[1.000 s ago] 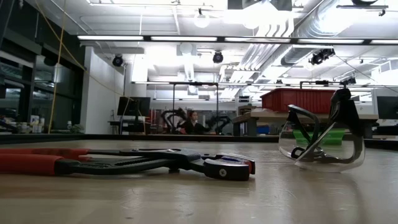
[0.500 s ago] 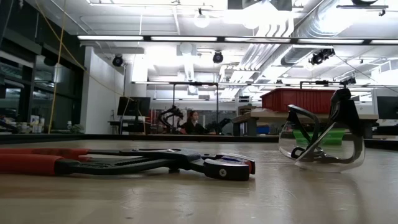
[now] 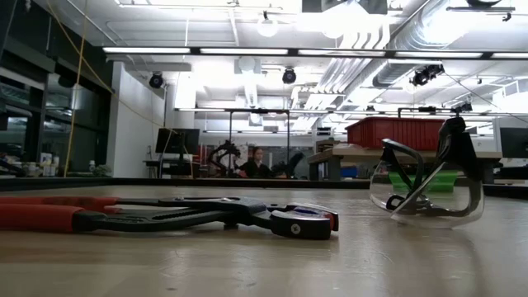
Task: Coil cords
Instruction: Coil the black wire onto the black spool
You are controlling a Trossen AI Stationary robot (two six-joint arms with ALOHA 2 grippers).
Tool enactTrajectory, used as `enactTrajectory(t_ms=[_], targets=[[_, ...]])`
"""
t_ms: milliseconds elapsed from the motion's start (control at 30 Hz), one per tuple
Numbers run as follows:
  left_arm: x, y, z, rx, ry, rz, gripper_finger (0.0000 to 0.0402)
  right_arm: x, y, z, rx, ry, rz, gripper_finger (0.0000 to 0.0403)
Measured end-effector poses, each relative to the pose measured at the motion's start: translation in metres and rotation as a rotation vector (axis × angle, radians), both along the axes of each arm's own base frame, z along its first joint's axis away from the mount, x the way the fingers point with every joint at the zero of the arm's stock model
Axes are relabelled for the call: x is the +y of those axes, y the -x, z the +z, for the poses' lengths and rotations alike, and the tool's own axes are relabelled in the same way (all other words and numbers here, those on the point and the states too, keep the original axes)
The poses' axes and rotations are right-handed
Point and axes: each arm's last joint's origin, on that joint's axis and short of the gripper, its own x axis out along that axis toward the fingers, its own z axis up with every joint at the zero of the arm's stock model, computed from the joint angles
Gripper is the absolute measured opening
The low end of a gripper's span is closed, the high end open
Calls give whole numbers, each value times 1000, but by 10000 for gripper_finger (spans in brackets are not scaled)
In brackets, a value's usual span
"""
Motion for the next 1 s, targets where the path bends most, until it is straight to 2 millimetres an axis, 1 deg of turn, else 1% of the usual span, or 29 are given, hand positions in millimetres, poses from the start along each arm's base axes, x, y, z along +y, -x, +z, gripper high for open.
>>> enactTrajectory(t_ms=[100,167,233,300,333,467,600,733,867,1000], targets=[[0,0,0,0,1,1,1,0,0,0,-5,4,0,153],[0,0,0,-1,1,1,1,0,1,2,-11,3,0,126],[0,0,0,-4,0,1,1,0,1,2,-11,1,0,88],[0,0,0,-7,0,1,1,0,1,1,-11,-3,1,35],[1,1,0,-7,-2,5,1,2,1,1,-10,-8,5,18],[10,10,5,-23,-48,75,1,7,4,2,3,-59,17,6],[24,33,15,-40,-100,181,1,15,18,9,19,-116,49,4],[34,54,21,52,-146,305,1,22,30,15,41,-154,75,3],[36,74,23,164,-198,415,1,29,44,21,59,-178,91,2],[33,94,28,215,-233,474,1,31,57,28,63,-191,97,1]])
